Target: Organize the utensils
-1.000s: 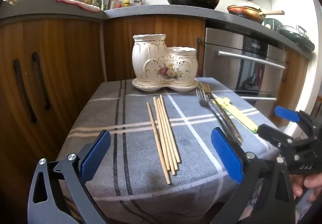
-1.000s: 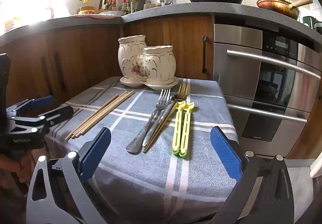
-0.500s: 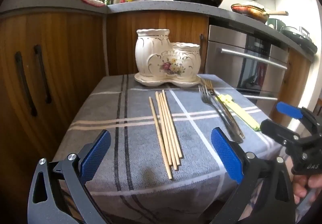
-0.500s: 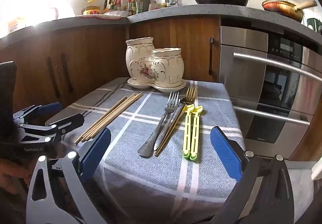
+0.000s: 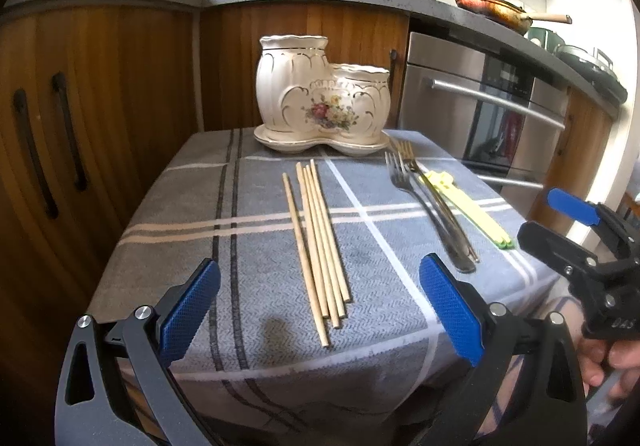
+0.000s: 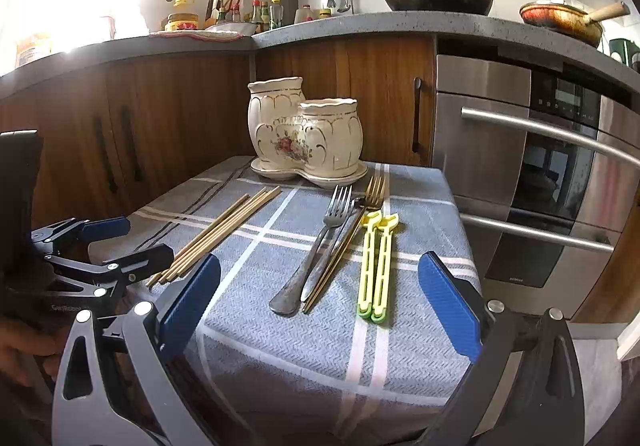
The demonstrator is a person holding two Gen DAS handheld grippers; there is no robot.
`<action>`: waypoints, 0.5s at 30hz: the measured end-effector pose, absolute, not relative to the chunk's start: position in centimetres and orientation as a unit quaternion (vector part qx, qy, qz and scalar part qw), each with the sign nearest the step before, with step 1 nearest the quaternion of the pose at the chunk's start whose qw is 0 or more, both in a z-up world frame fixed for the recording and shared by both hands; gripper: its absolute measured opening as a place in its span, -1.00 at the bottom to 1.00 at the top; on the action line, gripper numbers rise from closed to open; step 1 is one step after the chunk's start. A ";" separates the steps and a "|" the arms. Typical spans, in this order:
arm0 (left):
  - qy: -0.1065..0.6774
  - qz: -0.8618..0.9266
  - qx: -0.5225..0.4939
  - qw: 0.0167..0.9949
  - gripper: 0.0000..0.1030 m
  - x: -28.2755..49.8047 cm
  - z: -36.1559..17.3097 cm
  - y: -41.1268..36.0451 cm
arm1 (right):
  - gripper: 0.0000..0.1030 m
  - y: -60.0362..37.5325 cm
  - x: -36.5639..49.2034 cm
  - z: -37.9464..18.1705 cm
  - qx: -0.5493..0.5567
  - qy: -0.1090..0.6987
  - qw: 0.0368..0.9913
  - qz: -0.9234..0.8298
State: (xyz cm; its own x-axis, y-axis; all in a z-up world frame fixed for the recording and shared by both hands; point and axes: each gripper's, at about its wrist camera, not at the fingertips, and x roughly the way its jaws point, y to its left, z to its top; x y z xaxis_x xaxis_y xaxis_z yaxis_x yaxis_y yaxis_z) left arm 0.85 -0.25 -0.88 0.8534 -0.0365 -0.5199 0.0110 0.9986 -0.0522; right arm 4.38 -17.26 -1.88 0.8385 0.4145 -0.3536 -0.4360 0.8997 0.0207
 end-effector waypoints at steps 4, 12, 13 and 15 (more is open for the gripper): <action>0.271 -0.013 -0.021 0.962 0.92 0.9 -0.9 -0.3 | 0.89 -17.4 4.5 -2.0 -0.027 0.180 0.958 0.219; 0.262 -0.003 -0.016 0.965 0.93 0.8 -0.2 0.0 | 0.89 -17.0 4.4 -2.0 -0.016 0.188 0.956 0.225; 0.260 -0.001 -0.017 0.965 0.93 0.8 -0.1 0.0 | 0.89 -17.1 4.4 -2.0 -0.011 0.188 0.956 0.224; 0.260 -0.004 -0.021 0.965 0.92 0.7 0.0 0.1 | 0.89 -17.1 4.6 -1.9 -0.008 0.195 0.955 0.221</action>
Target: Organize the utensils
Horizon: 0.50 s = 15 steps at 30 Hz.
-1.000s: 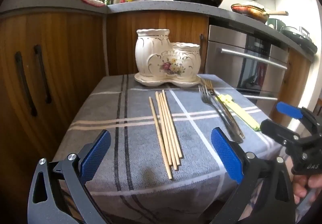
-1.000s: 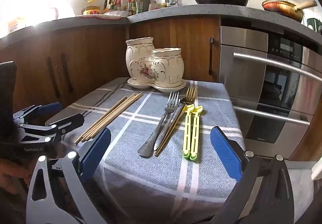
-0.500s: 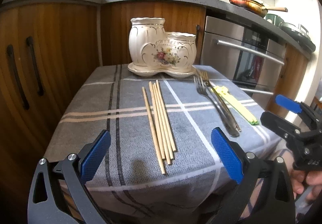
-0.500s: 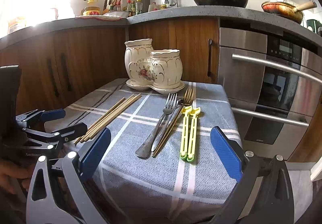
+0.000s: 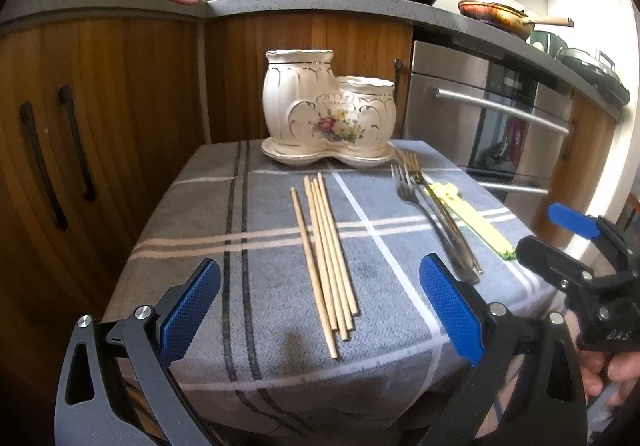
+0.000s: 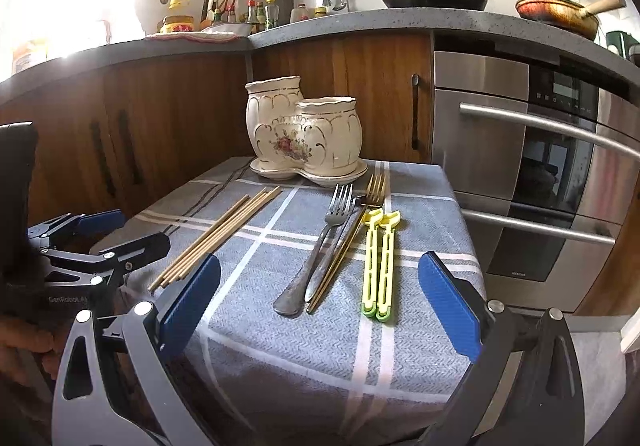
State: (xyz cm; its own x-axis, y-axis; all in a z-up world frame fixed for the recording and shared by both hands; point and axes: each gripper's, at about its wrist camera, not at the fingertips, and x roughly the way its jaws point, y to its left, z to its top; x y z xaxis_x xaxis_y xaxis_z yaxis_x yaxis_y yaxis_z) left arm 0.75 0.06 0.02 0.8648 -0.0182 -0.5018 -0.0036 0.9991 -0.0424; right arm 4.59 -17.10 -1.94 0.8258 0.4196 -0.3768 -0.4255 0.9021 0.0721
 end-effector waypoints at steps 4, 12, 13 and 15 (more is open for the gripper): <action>0.262 -0.002 -0.022 0.965 0.92 0.9 -0.1 -0.1 | 0.89 -17.3 4.9 -1.9 -0.004 0.205 0.953 0.222; 0.264 -0.006 -0.024 0.964 0.92 1.1 -0.1 -0.3 | 0.89 -17.1 4.5 -1.6 -0.028 0.193 0.956 0.218; 0.264 -0.006 -0.024 0.964 0.92 1.1 -0.1 -0.3 | 0.89 -17.1 4.5 -1.6 -0.029 0.192 0.956 0.220; 0.265 -0.007 -0.024 0.964 0.92 1.1 -0.2 -0.3 | 0.89 -17.1 4.5 -1.5 -0.027 0.192 0.956 0.220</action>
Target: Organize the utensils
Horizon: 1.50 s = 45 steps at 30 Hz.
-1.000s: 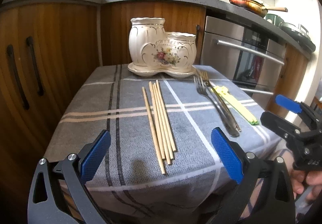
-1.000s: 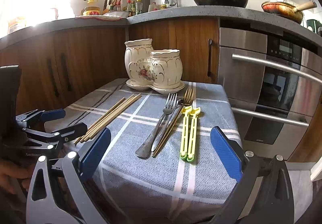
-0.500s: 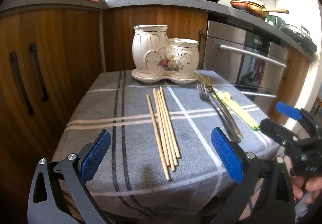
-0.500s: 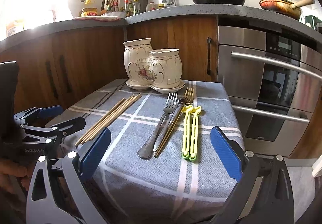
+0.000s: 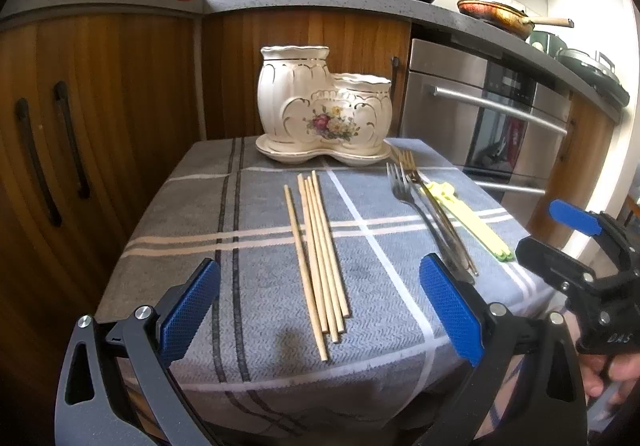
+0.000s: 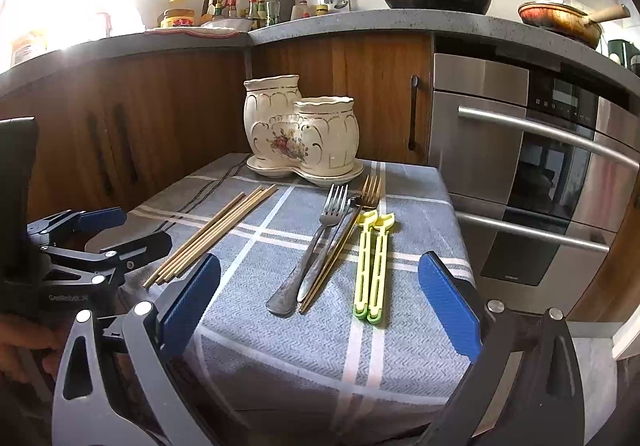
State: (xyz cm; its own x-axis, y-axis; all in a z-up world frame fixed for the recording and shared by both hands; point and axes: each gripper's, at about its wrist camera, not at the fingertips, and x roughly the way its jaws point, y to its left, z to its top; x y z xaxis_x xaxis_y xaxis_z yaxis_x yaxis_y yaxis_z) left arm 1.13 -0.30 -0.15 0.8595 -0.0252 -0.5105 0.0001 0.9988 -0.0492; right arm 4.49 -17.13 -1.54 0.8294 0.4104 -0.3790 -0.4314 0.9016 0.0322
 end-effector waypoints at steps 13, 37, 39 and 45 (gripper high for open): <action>0.271 -0.003 -0.025 0.962 0.89 1.3 -0.4 -0.1 | 0.79 -17.0 4.5 -1.3 -0.031 0.194 0.954 0.225; 0.303 -0.013 -0.047 0.952 0.30 3.7 -0.6 1.3 | 0.18 -17.3 5.4 -1.1 -0.031 0.214 0.951 0.219; 0.311 -0.009 -0.049 0.949 0.16 4.4 -0.5 1.8 | 0.15 -17.3 5.5 -1.1 -0.032 0.216 0.951 0.219; 0.344 0.001 -0.032 0.938 -0.15 7.4 -0.4 2.7 | 0.14 -17.2 6.1 -0.9 -0.032 0.223 0.950 0.218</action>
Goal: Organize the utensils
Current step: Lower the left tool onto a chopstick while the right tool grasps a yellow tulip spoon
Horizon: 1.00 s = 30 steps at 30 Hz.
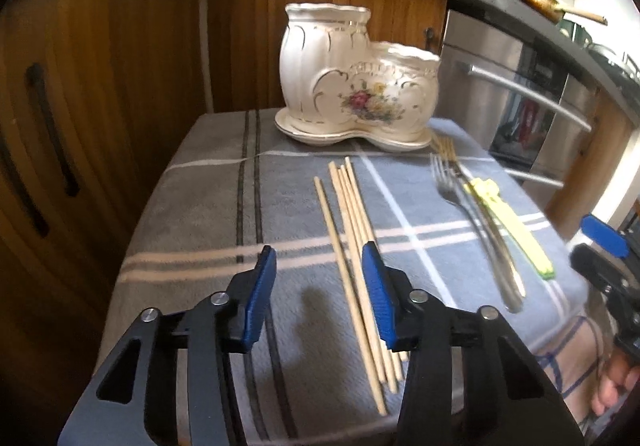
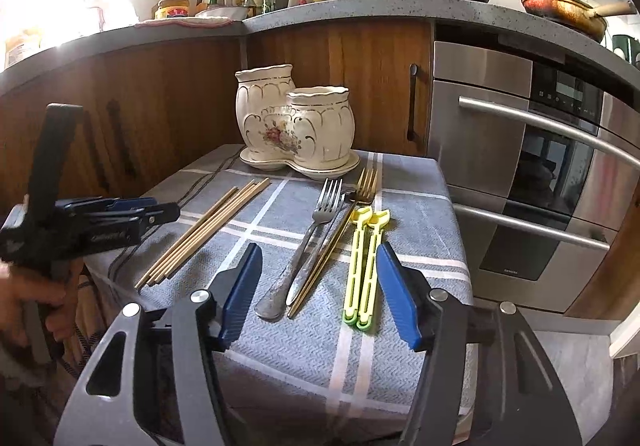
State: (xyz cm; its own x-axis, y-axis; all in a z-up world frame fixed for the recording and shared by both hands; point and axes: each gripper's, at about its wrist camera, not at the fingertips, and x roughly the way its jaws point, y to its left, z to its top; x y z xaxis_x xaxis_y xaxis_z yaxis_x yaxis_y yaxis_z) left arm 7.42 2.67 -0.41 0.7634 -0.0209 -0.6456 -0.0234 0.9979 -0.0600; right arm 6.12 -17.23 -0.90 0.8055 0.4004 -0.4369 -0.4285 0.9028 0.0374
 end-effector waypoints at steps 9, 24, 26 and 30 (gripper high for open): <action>0.395 -0.015 -0.001 0.919 -0.41 10.2 -2.2 2.1 | -0.03 -17.7 10.3 -0.8 -0.037 0.277 0.940 0.197; 0.401 -0.005 -0.021 0.916 -0.59 10.7 -2.2 4.7 | -0.56 -18.4 17.1 -2.9 -0.029 0.378 0.906 0.186; 0.404 -0.009 -0.025 0.915 -0.59 10.9 -2.1 4.8 | -0.56 -18.1 17.4 -2.9 -0.034 0.382 0.904 0.189; 0.414 -0.022 -0.022 0.910 -0.59 11.5 -2.0 4.7 | -0.57 -17.4 18.2 -3.3 -0.048 0.402 0.894 0.189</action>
